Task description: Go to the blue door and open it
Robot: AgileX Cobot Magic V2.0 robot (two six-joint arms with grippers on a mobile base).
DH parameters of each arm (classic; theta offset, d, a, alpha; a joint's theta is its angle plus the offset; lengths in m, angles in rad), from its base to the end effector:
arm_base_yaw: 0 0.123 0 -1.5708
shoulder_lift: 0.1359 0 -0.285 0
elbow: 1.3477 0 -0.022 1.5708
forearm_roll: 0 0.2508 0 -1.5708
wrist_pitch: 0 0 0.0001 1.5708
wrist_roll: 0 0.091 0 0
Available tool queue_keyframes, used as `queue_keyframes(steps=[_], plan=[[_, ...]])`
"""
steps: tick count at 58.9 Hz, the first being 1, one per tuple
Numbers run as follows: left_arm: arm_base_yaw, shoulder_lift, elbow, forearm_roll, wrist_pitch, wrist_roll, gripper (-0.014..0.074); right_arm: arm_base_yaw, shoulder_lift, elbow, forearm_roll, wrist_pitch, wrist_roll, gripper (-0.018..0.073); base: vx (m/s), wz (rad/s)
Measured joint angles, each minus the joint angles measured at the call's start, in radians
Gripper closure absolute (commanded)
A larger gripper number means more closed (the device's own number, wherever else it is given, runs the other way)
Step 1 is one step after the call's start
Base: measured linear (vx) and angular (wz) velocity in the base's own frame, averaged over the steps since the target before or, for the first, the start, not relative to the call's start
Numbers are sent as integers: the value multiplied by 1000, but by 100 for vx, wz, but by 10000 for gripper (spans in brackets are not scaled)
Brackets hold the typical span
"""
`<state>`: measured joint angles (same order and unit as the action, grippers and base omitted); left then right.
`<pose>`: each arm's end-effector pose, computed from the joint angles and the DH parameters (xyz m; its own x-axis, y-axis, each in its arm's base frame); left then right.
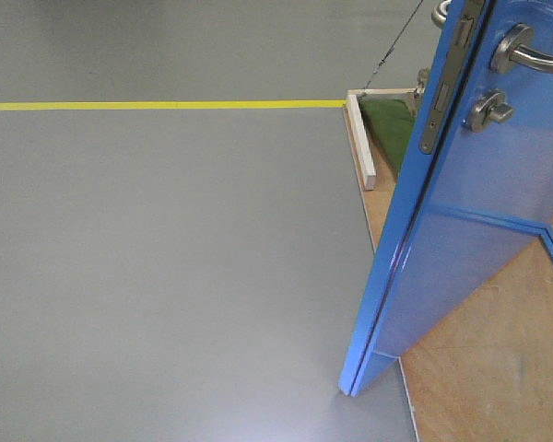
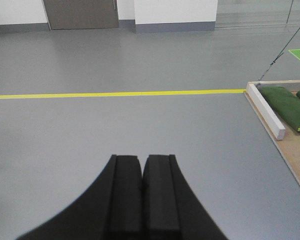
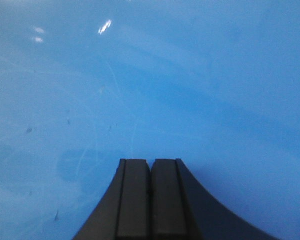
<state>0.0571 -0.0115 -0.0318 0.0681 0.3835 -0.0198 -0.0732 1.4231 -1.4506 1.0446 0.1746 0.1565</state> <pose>0.0509 0.0052 0.1900 -0.2524 0.0290 -0.9672 -0.0708 0.9963 0.0483 0.3333 -0.0107 0.4609 -0.0624 0.9265 -0.3711 -0.0529 0.3682 0.9282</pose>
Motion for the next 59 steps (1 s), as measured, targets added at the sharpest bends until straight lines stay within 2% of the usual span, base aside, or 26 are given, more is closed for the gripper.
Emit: queue_keyframes(steps=[59], plan=[[0, 0, 0, 0, 0, 0, 524, 0, -11, -2, 8, -1, -3, 551, 14, 10]])
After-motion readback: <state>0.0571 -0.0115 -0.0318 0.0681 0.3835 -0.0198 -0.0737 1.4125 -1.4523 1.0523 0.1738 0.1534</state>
